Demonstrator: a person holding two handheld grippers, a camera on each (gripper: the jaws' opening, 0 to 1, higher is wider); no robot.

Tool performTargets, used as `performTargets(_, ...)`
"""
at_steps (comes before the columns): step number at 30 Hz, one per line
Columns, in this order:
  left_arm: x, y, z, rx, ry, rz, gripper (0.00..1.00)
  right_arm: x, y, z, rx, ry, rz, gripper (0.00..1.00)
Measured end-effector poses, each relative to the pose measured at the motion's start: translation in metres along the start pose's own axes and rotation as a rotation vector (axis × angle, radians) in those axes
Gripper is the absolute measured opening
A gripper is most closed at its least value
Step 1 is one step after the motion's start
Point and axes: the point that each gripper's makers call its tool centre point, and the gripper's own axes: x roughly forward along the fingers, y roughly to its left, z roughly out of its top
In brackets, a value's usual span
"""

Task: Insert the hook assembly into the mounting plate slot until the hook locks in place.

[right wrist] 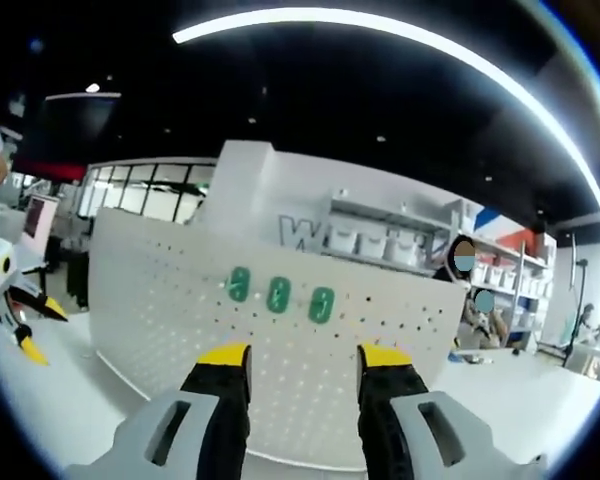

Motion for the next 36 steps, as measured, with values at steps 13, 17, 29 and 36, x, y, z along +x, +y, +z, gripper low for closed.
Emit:
performTargets(13,0.024,-0.018,-0.019,-0.006,0.039,-0.077,0.56,-0.022,0.015,-0.005,-0.010,0.015,0.028,0.45)
performTargets(17,0.032,-0.025,-0.021,-0.008,0.038,-0.106,0.55,-0.023,0.014,-0.005,-0.014,0.017,0.032,0.46)
performTargets(29,0.059,-0.046,-0.037,0.007,0.082,-0.197,0.51,-0.028,0.014,-0.003,-0.023,0.013,0.039,0.46)
performTargets(36,0.075,-0.056,-0.049,0.006,0.109,-0.236,0.49,-0.030,0.016,-0.005,-0.025,0.018,0.046,0.46)
